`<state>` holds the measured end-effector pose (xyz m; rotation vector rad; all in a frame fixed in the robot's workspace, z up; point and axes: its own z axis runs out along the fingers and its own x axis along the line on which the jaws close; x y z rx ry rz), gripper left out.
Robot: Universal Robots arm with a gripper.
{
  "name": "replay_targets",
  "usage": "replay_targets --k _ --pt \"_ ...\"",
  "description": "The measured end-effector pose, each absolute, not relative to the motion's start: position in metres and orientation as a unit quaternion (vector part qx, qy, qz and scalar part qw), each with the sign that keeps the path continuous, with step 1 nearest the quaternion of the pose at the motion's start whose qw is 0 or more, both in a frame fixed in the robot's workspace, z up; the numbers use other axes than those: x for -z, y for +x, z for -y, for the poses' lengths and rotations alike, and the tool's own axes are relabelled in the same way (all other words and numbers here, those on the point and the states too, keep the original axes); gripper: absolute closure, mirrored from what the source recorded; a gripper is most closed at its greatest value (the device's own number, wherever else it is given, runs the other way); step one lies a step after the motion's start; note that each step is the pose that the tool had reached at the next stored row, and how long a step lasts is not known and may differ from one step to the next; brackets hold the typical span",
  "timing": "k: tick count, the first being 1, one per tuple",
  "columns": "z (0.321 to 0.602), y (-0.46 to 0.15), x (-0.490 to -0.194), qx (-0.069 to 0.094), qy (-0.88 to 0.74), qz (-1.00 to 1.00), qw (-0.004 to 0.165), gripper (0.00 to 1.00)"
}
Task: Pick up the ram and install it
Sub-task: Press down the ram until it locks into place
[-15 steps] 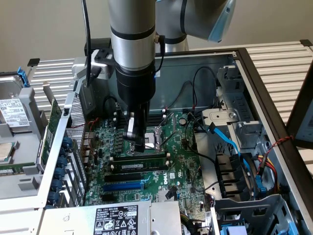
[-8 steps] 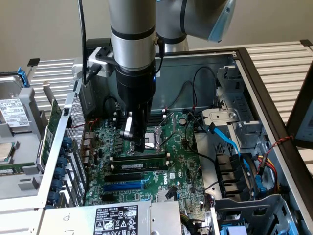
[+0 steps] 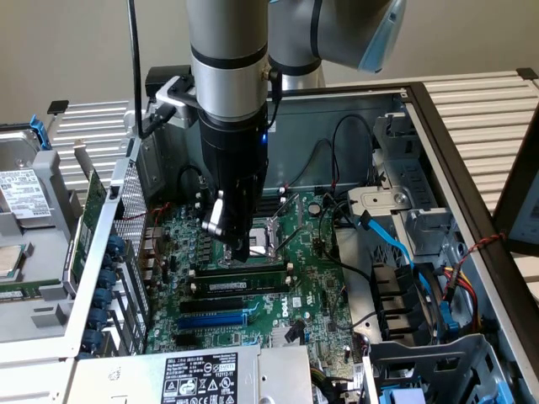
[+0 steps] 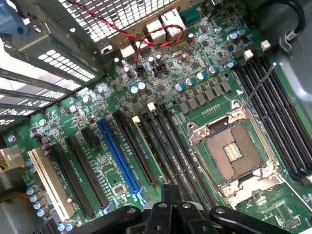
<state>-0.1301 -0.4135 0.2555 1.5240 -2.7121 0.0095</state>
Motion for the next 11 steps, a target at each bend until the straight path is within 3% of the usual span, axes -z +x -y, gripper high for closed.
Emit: replay_targets --k 11 --pt "0.4135 -0.1301 -0.2552 0.001 0.411 0.912 0.014 0.9"
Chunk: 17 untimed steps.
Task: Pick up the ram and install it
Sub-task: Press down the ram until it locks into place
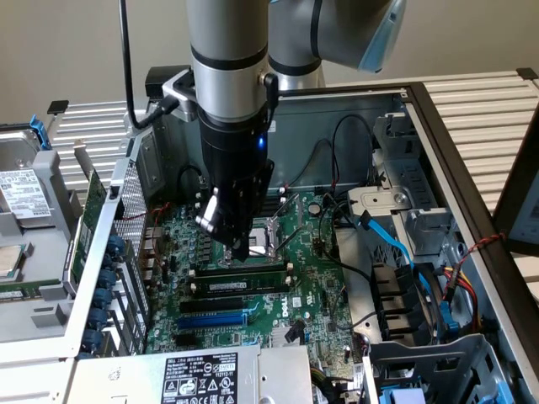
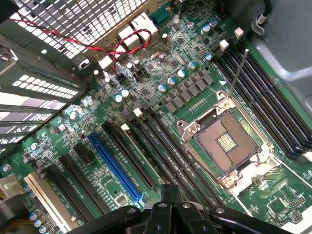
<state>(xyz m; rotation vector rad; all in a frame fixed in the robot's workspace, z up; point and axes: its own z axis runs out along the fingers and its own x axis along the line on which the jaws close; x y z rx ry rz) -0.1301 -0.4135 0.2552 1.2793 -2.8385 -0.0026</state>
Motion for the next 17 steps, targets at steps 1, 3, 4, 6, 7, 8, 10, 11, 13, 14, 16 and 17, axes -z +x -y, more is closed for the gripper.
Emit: replay_targets --k 1,3,4,6,7,8,10,11,13,14,16,17 --pt "0.4135 -0.1301 -0.2551 0.001 0.405 0.914 0.014 0.9" --pt "0.4135 -0.13 -0.255 0.001 0.393 0.919 0.014 0.9" --pt "0.4135 -0.1301 -0.2549 0.001 0.387 0.922 0.014 0.9" --pt "0.4135 -0.1301 -0.2547 0.002 0.373 0.928 0.014 0.9" --pt "0.4135 -0.1301 -0.2547 0.002 0.367 0.93 0.014 0.9" --pt "0.4135 -0.1301 -0.2546 0.002 0.36 0.933 0.014 0.9" --pt "0.4135 -0.1301 -0.2546 0.002 0.346 0.938 0.014 0.9" --pt "0.4135 -0.1301 -0.2546 0.002 0.339 0.941 0.014 0.9" --pt "0.4135 -0.1301 -0.2545 0.002 0.325 0.946 0.014 0.9" --pt "0.4135 -0.1301 -0.2545 0.002 0.318 0.948 0.014 0.9" --pt "0.4135 -0.1301 -0.2544 0.003 0.303 0.953 0.014 0.9" --pt "0.4135 -0.1301 -0.2544 0.003 0.296 0.955 0.014 0.9"
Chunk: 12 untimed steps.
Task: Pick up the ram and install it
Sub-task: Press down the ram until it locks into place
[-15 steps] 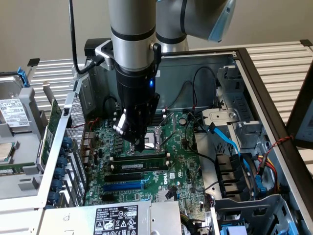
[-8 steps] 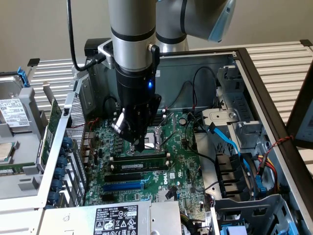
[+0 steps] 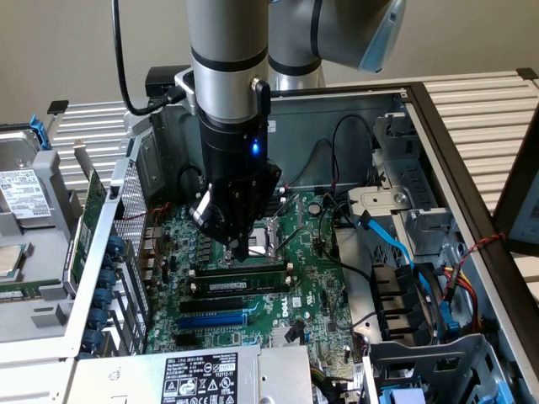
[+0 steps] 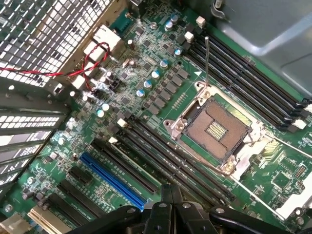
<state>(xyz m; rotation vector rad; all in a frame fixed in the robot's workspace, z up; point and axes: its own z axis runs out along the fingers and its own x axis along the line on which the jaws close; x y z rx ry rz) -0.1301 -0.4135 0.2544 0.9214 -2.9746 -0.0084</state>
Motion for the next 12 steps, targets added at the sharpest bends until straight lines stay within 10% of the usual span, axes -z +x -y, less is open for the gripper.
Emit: replay_targets --k 12 --pt "0.4135 -0.1301 -0.2543 0.004 0.216 0.976 0.014 0.9"
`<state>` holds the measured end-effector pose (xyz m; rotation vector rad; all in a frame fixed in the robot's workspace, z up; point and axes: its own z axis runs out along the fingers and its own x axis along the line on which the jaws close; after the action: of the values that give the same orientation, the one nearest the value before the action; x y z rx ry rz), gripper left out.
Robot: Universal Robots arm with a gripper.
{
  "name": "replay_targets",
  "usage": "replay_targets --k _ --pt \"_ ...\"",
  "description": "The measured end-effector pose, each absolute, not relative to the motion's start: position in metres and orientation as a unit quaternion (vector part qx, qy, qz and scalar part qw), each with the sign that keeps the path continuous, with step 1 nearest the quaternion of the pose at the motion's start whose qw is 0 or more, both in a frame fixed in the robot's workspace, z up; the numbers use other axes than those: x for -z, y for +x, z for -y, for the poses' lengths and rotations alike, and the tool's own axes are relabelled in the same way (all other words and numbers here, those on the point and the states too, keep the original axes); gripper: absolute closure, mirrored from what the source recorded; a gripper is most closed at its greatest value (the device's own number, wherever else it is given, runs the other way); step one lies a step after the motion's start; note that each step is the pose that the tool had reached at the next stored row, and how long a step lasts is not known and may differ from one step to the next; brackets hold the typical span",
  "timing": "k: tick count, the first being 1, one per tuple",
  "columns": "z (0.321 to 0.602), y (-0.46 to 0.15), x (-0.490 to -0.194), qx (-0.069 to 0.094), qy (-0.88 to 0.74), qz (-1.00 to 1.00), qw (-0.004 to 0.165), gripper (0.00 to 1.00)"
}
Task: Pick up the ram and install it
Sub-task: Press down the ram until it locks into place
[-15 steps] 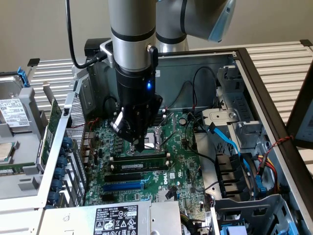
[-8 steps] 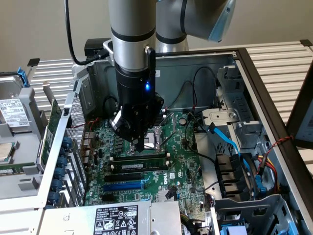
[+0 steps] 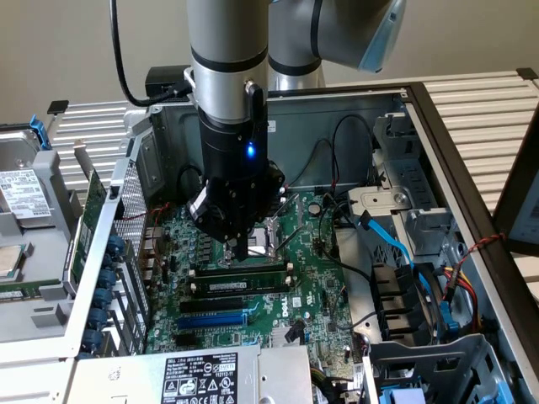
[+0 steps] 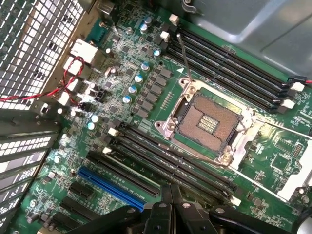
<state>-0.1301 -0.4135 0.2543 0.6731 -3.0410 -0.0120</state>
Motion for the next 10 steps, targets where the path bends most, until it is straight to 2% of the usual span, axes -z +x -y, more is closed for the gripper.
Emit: replay_targets --k 10 --pt "0.4135 -0.1301 -0.2543 0.005 0.14 0.99 0.013 0.9"
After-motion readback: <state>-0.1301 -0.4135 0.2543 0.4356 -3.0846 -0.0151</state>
